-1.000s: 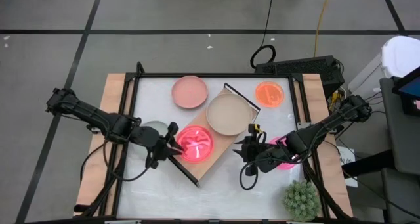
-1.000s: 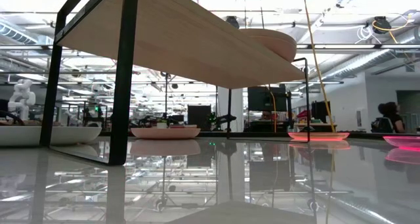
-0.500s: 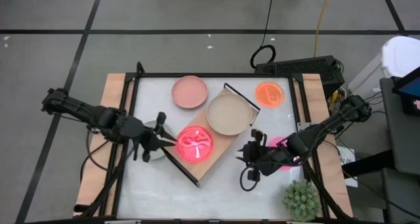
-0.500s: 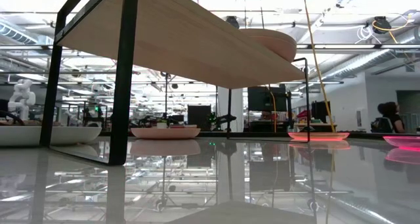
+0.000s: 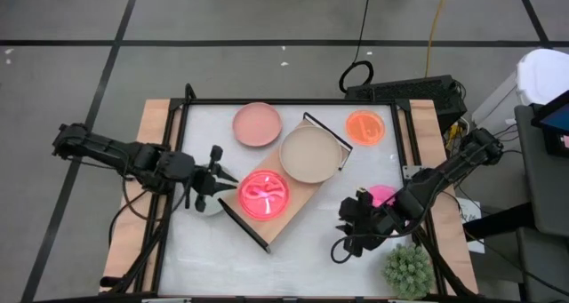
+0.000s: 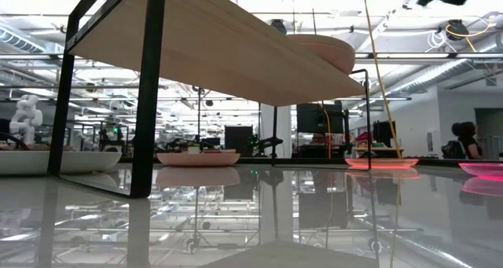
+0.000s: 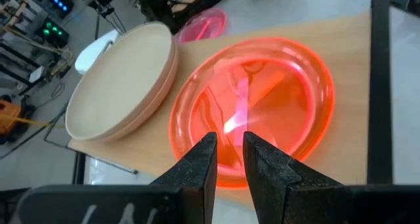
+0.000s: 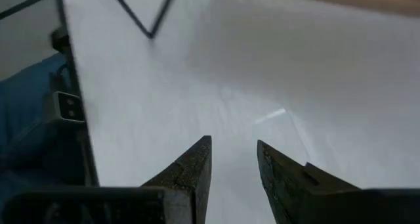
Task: Place and stack plates onto a shelf
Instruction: Stack the small pink plate on top of the small pink plate on the shelf
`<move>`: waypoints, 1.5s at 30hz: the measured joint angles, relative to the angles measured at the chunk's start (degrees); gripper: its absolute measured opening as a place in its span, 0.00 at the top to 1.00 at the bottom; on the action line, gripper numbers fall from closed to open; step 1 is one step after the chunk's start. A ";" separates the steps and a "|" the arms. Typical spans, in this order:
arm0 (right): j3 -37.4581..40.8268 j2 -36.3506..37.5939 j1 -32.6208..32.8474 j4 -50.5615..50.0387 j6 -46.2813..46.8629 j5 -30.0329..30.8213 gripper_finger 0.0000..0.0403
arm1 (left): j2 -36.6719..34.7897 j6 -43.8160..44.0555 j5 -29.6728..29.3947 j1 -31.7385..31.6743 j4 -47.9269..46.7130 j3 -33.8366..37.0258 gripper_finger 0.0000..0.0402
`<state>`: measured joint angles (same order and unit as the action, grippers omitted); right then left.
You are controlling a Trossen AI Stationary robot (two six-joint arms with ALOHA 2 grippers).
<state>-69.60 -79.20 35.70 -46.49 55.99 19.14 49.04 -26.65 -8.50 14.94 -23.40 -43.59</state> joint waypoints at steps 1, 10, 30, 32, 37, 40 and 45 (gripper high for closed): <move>0.00 0.00 0.12 -0.92 1.31 -0.03 0.74 | -0.02 0.00 -0.01 -0.29 -0.04 0.27 0.80; 0.00 -0.19 0.59 -10.21 12.85 -2.23 0.74 | -0.01 0.33 0.01 -2.23 -0.04 0.41 0.80; 10.27 -6.02 -2.76 -14.87 32.93 -17.77 0.74 | 0.00 0.38 0.02 -2.97 1.17 0.41 0.80; 11.45 -6.01 -3.37 -13.38 32.93 -17.70 0.74 | 0.00 0.35 0.01 -2.97 1.16 0.41 0.80; 14.27 -6.01 -4.56 -9.35 32.93 -17.77 0.74 | 0.00 0.36 0.03 -2.97 1.12 0.41 0.80; 15.38 -6.01 -5.40 -9.51 32.53 -17.75 0.74 | 0.01 0.34 0.02 -2.97 1.09 0.41 0.80; 16.85 -6.01 -6.65 -9.65 31.18 -17.73 0.74 | 0.02 0.33 0.03 -2.97 1.05 0.41 0.80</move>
<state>-52.75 -85.21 29.05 -56.14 87.17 1.41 49.06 -26.33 -8.47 11.97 -22.35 -43.18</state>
